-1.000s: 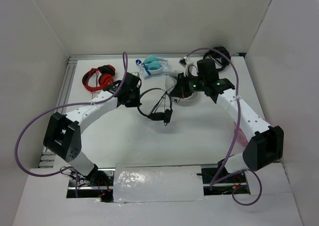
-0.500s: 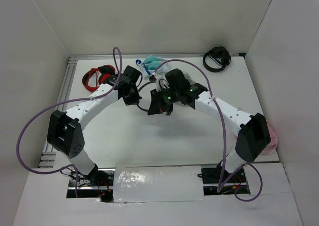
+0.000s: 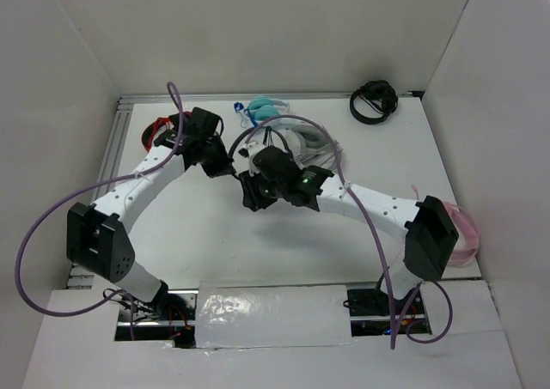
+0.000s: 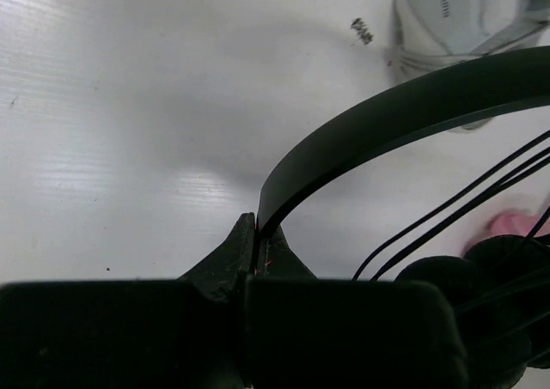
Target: Wrap the headphones
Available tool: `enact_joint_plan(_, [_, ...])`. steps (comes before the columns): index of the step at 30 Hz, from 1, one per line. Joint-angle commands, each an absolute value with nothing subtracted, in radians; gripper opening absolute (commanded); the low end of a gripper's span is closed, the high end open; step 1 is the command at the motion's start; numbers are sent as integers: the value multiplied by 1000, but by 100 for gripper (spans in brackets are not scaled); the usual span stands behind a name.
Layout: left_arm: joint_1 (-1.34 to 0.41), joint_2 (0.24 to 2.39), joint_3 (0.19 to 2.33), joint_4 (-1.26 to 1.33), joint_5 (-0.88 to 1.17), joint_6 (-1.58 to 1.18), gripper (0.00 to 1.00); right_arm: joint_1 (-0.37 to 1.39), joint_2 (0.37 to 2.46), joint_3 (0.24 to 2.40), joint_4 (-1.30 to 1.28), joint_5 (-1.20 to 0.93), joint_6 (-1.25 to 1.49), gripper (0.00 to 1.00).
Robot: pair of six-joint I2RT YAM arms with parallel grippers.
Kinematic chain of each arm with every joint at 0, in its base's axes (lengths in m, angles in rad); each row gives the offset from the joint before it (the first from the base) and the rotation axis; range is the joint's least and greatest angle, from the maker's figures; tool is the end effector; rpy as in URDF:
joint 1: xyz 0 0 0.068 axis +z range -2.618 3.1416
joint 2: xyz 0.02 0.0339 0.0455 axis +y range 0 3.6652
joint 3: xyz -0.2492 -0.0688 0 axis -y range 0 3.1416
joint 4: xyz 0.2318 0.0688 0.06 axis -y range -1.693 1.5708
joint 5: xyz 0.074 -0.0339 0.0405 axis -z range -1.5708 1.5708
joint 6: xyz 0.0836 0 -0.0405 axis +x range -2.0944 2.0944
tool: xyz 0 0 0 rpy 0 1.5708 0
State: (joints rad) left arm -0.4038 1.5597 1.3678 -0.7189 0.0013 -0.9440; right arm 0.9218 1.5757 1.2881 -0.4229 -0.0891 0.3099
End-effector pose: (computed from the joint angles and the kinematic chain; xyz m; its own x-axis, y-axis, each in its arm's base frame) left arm 0.3244 -0.1387 0.2529 -0.7449 -0.5625 -0.3588 -0.3575 0.7906 -0.4972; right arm 0.2236 0.3070 0.2519 -0.6298 -0.3277 -0.7042 -0.6743 0.6806 0.2864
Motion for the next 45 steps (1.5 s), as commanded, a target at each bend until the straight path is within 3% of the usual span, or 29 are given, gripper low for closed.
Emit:
enact_joint_plan(1, [-357,1497,1370,-624,138,-930,0,963,1600,1238,-319,136,331,42])
enact_joint_plan(6, [-325,1477,1351,-614,193,-913,0,1000,1571,1152,-229,336,347,59])
enact_joint_plan(12, [-288,1477,1351,-655,199,-910,0,1006,1508,1056,-166,449,373,70])
enact_joint_plan(22, [-213,1477,1344,-655,250,-884,0,1005,1350,845,-9,449,393,85])
enact_joint_plan(34, [-100,1543,1284,-678,219,-862,0,859,1049,660,55,290,440,88])
enact_joint_plan(45, [-17,1701,1285,-683,169,-871,0,713,1043,634,20,213,456,88])
